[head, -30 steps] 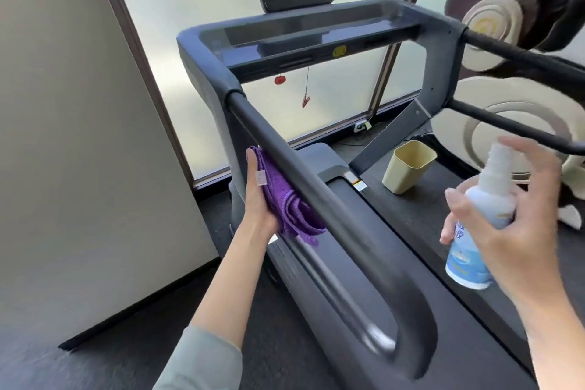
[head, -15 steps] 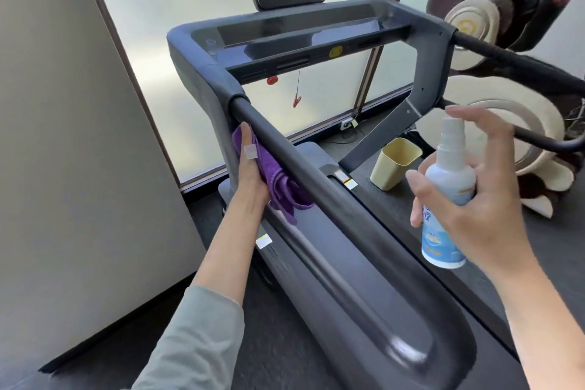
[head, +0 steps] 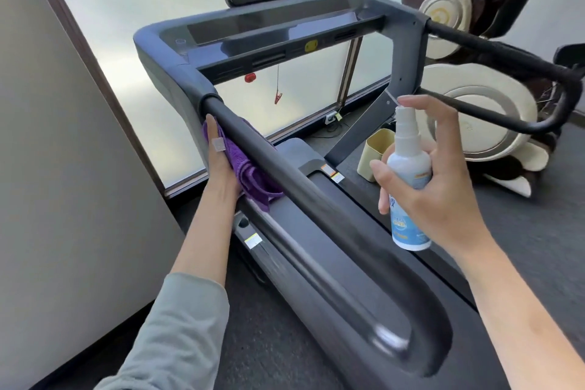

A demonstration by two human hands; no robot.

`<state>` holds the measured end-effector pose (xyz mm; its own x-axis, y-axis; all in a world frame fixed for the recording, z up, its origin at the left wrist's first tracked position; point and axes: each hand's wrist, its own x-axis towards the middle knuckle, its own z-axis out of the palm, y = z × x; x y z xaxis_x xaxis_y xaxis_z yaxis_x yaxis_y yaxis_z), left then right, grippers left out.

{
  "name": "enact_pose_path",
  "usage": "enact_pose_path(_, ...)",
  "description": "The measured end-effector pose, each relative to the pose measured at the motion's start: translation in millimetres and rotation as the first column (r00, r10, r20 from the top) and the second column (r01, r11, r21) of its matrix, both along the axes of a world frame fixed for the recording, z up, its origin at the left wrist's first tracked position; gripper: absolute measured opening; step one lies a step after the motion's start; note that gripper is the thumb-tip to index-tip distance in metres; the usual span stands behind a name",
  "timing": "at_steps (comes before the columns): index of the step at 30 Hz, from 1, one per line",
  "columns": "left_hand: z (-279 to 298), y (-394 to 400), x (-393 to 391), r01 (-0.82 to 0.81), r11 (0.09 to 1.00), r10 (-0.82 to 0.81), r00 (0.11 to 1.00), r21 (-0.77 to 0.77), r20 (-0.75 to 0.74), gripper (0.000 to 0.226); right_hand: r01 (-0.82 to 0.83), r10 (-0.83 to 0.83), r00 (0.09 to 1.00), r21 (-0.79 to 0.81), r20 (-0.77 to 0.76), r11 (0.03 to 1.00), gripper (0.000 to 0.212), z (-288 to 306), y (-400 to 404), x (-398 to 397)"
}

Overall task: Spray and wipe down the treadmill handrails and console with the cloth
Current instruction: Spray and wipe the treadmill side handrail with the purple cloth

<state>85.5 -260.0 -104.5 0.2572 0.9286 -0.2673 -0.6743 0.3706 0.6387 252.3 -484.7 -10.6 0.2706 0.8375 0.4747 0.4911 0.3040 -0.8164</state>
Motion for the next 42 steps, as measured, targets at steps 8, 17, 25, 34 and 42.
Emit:
enact_pose_path(8,-24.6,-22.8,0.2,0.079,0.996,-0.080,0.996,-0.042,-0.037,0.049,-0.026,0.026,1.000,-0.030,0.004,0.999,0.060,-6.8,8.0,0.5)
enact_pose_path(17,-12.2,2.1,5.6,-0.023,1.000,0.023,0.999,0.018,-0.033,0.065,0.006,-0.006,1.000,0.000,-0.024,1.000,0.061,-7.4,4.5,16.7)
enact_pose_path(25,-2.4,-42.0,11.4,0.000,0.999,0.001,1.000,-0.044,0.014,0.054,-0.064,0.063,0.997,-0.004,-0.037,0.998,0.060,-15.6,4.7,13.8)
enact_pose_path(34,3.7,-109.8,28.9,0.045,0.995,-0.043,0.999,-0.090,0.019,0.051,-0.120,0.119,0.992,-0.025,-0.041,0.992,0.063,-28.9,-19.0,21.3)
enact_pose_path(42,-3.1,-189.4,57.2,0.047,0.997,-0.042,0.997,-0.068,0.068,0.050,-0.117,0.117,0.993,-0.012,-0.031,0.993,0.060,-42.0,-71.2,54.3)
